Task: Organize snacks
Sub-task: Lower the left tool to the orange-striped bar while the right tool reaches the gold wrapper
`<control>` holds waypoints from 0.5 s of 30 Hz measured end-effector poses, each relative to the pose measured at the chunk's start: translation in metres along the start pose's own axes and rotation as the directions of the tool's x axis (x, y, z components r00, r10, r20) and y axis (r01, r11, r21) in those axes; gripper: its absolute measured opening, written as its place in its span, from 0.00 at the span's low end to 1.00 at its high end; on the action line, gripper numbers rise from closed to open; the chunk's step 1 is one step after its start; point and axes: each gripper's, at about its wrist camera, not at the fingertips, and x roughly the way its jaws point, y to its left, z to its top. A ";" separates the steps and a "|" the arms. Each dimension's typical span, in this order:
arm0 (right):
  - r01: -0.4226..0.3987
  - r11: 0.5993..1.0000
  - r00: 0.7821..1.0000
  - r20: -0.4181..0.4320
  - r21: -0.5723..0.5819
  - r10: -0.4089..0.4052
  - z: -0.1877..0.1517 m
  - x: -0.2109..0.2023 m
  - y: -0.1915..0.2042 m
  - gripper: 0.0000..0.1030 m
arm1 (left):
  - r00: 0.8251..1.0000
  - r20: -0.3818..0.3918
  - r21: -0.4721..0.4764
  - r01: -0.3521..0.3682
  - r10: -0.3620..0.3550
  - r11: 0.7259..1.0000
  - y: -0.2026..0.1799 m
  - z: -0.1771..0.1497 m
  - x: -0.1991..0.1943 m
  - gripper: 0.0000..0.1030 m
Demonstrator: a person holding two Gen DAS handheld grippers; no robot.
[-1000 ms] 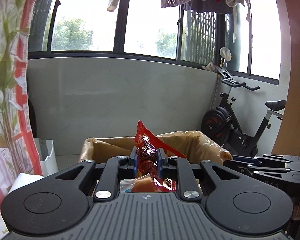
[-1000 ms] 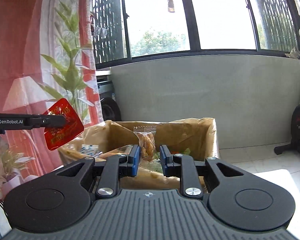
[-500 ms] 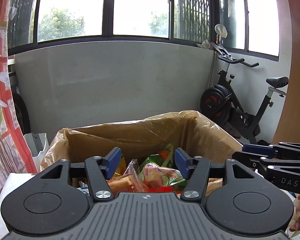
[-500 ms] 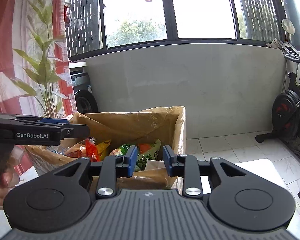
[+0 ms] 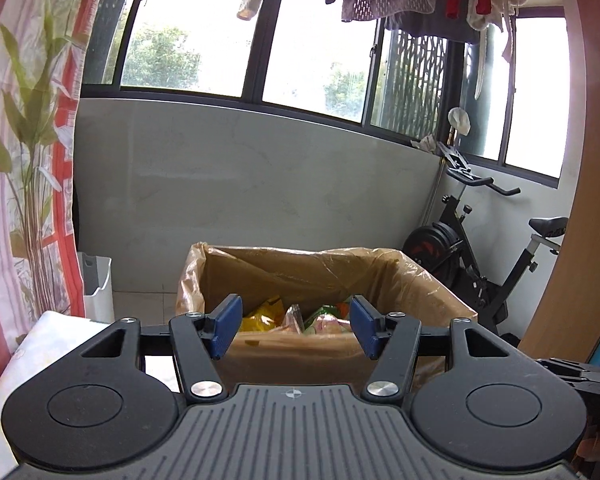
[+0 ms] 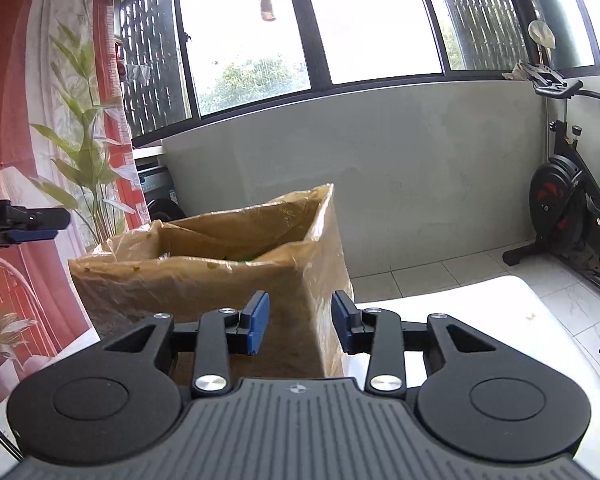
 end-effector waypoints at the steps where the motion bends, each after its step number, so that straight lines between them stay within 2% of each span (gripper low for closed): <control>1: 0.008 1.000 1.000 -0.021 0.006 -0.008 -0.007 0.000 -0.002 0.40 | 1.000 -0.009 -0.008 -0.002 0.002 1.000 0.000 -0.006 -0.003 0.60; 6: 0.067 0.997 0.988 -0.141 0.036 -0.061 -0.041 0.006 -0.013 0.41 | 0.996 -0.085 -0.070 -0.029 0.023 0.997 0.003 -0.043 -0.002 0.60; 10: 0.115 0.991 0.960 -0.263 0.075 -0.091 -0.068 0.010 -0.021 0.53 | 0.984 -0.177 -0.084 -0.049 0.033 0.995 0.007 -0.073 0.013 0.60; 15: 0.182 0.978 0.925 -0.356 0.103 -0.135 -0.091 0.010 -0.033 0.58 | 0.964 -0.266 -0.081 -0.016 -0.006 0.997 0.003 -0.103 0.030 0.60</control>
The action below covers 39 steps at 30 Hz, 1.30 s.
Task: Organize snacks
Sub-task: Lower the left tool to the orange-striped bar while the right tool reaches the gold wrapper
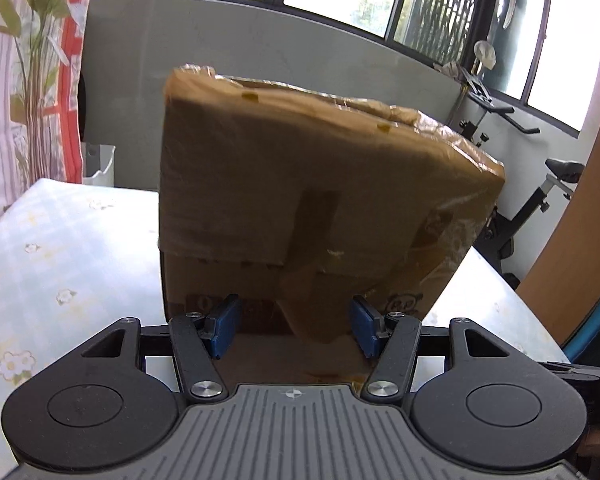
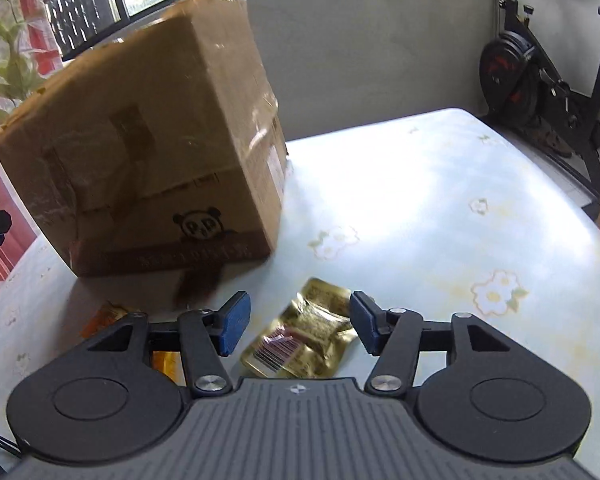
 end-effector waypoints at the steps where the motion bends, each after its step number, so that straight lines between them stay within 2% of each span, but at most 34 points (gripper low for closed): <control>1: 0.007 1.000 1.000 -0.014 0.012 -0.007 -0.002 0.002 -0.002 0.58 | 1.000 -0.015 0.002 0.008 -0.008 1.000 0.000 -0.004 0.003 0.60; 3: 0.023 0.999 0.999 -0.039 0.028 -0.022 -0.005 0.005 -0.006 0.61 | 0.999 -0.039 -0.003 0.020 -0.020 1.000 0.000 -0.011 0.008 0.60; 4: 0.028 0.999 0.999 -0.047 0.030 -0.027 -0.007 0.007 -0.006 0.67 | 0.999 -0.045 -0.006 0.021 -0.021 1.000 0.001 -0.014 0.010 0.60; 6: 0.034 0.999 0.998 -0.056 0.029 -0.032 -0.009 0.010 -0.007 0.73 | 0.998 -0.059 -0.013 0.018 -0.019 1.000 0.003 -0.019 0.012 0.60; 12: 0.037 0.999 0.998 -0.050 -0.034 -0.039 -0.006 0.021 0.010 0.79 | 0.998 -0.068 -0.032 -0.005 0.003 0.999 0.012 -0.025 0.013 0.60; 19: 0.090 0.982 0.996 -0.014 -0.164 -0.093 -0.011 0.038 0.031 0.84 | 0.997 -0.073 -0.012 -0.009 0.008 1.000 0.009 -0.029 0.014 0.60; 23: 0.103 0.970 0.994 0.003 -0.220 -0.105 -0.013 0.045 0.035 0.84 | 0.997 -0.081 -0.008 -0.009 0.008 1.000 0.000 -0.031 0.018 0.60; 29: 0.108 0.970 0.994 0.024 -0.217 -0.105 -0.014 0.045 0.032 0.80 | 0.995 -0.097 -0.015 -0.004 0.002 1.000 -0.001 -0.036 0.021 0.60; 32: 0.114 0.976 0.993 0.043 -0.185 -0.108 -0.014 0.042 0.027 0.71 | 0.994 -0.106 -0.016 0.001 -0.003 1.000 -0.002 -0.038 0.022 0.60; 34: 0.117 0.980 0.992 0.055 -0.160 -0.110 -0.014 0.039 0.022 0.60 | 0.994 -0.110 -0.013 0.002 -0.004 1.000 -0.003 -0.039 0.023 0.60; 39: 0.099 0.983 0.994 0.060 -0.155 -0.091 -0.013 0.036 0.021 0.58 | 0.993 -0.116 -0.015 0.002 -0.003 1.000 -0.003 -0.040 0.024 0.60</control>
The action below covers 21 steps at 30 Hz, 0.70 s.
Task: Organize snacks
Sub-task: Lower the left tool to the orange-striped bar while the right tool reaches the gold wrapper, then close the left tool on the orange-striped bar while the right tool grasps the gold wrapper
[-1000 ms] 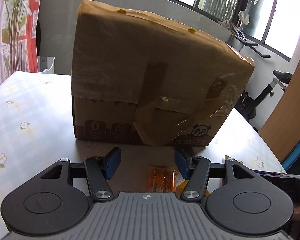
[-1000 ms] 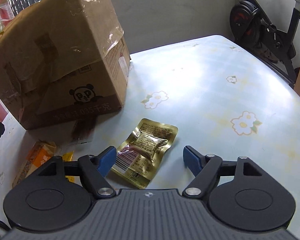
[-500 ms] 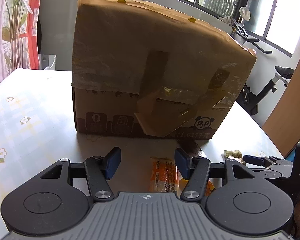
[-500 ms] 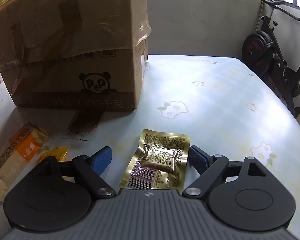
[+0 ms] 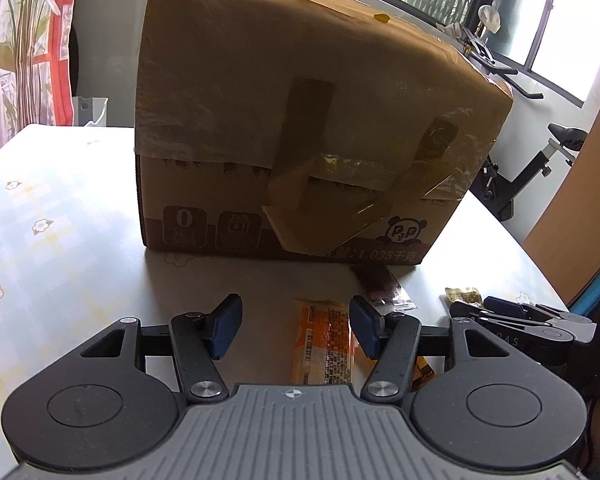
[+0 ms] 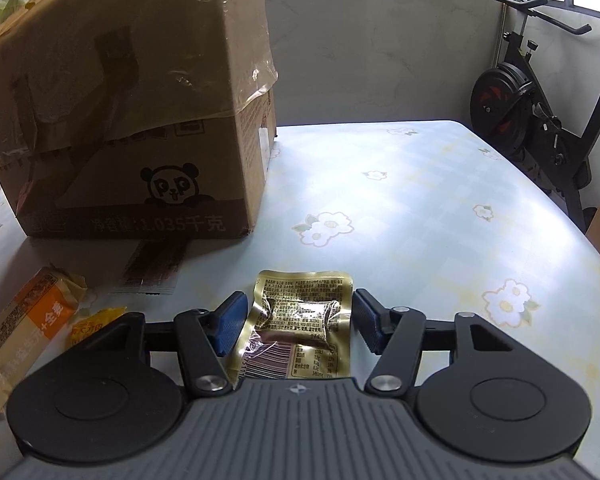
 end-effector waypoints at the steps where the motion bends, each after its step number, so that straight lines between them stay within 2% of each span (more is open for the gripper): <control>1: -0.021 1.000 1.000 0.003 -0.003 0.021 0.000 -0.001 0.001 0.58 | 1.000 0.000 0.000 0.000 0.000 1.000 0.000 0.000 0.000 0.60; 4: -0.064 0.996 0.998 0.009 -0.061 0.065 -0.003 -0.004 0.010 0.56 | 1.000 -0.002 -0.001 0.001 -0.001 1.000 -0.001 -0.001 0.000 0.60; 7: -0.082 0.987 0.996 0.034 -0.141 0.088 -0.006 -0.007 0.022 0.51 | 1.000 -0.011 0.000 0.003 -0.003 1.000 -0.001 -0.002 0.001 0.60; 9: -0.089 0.981 0.994 0.044 -0.171 0.098 -0.007 -0.009 0.026 0.51 | 1.000 -0.018 0.003 0.008 -0.008 1.000 -0.002 -0.003 0.003 0.60; 14: -0.097 0.983 0.994 0.041 -0.154 0.104 -0.006 -0.006 0.024 0.51 | 0.999 -0.038 0.028 0.031 -0.030 0.999 -0.008 -0.005 0.007 0.63; 21: -0.114 0.981 0.992 0.042 -0.157 0.122 -0.007 -0.008 0.022 0.51 | 0.997 -0.069 0.023 0.027 -0.025 0.999 -0.007 -0.007 0.013 0.64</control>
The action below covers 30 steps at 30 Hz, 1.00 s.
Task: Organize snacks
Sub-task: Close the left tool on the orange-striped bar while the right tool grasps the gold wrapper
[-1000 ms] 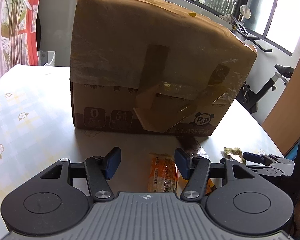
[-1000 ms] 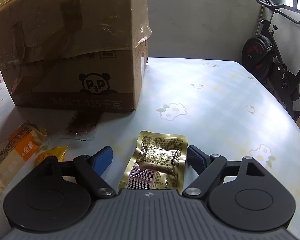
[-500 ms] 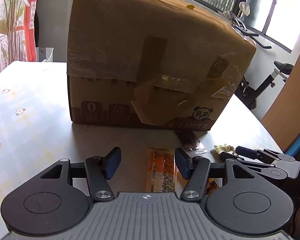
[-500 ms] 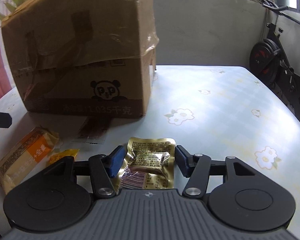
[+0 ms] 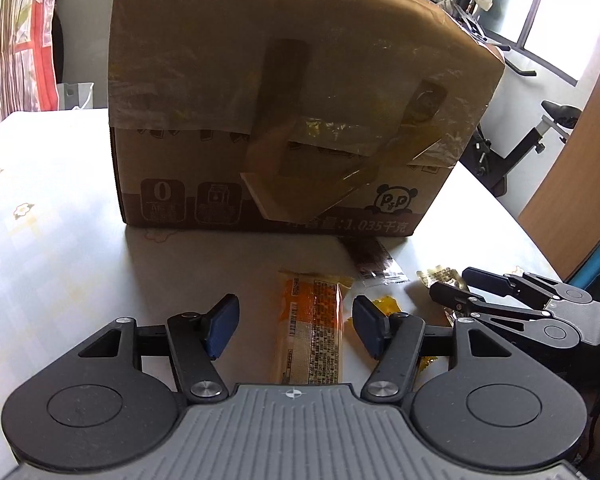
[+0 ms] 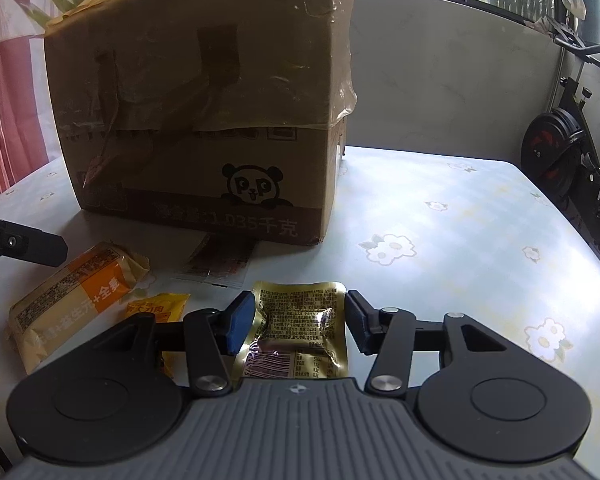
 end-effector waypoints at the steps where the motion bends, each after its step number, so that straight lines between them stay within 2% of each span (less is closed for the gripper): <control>1: -0.003 1.000 1.000 -0.004 0.002 0.003 0.000 0.001 -0.001 0.51 | 1.000 -0.004 0.002 0.001 -0.001 1.000 0.000 0.000 0.000 0.65; 8: -0.020 1.000 1.000 -0.002 0.001 0.020 0.000 0.001 -0.001 0.51 | 0.999 -0.047 0.048 0.019 -0.016 0.999 -0.010 -0.004 0.012 0.67; 12: -0.024 1.000 1.000 -0.003 0.001 0.024 0.000 0.000 -0.002 0.51 | 0.997 -0.078 0.061 0.000 0.004 0.998 -0.011 -0.010 0.023 0.64; 13: -0.027 1.000 1.000 -0.002 0.002 0.027 -0.001 0.000 -0.002 0.51 | 0.997 -0.080 0.059 -0.001 0.006 0.998 -0.010 -0.011 0.023 0.55; 14: -0.030 1.000 1.000 0.000 0.004 0.030 -0.001 -0.001 -0.002 0.51 | 0.997 -0.078 0.059 0.001 0.004 0.998 -0.008 -0.012 0.023 0.39; 20: -0.043 0.999 0.999 0.004 0.002 0.043 -0.001 -0.001 -0.002 0.51 | 0.999 -0.025 0.050 -0.030 0.031 0.998 -0.003 -0.012 0.012 0.38; 30: -0.047 0.999 0.999 0.027 0.027 0.046 -0.002 -0.005 -0.006 0.51 | 0.998 0.053 0.042 -0.030 0.028 0.999 -0.001 -0.004 -0.006 0.38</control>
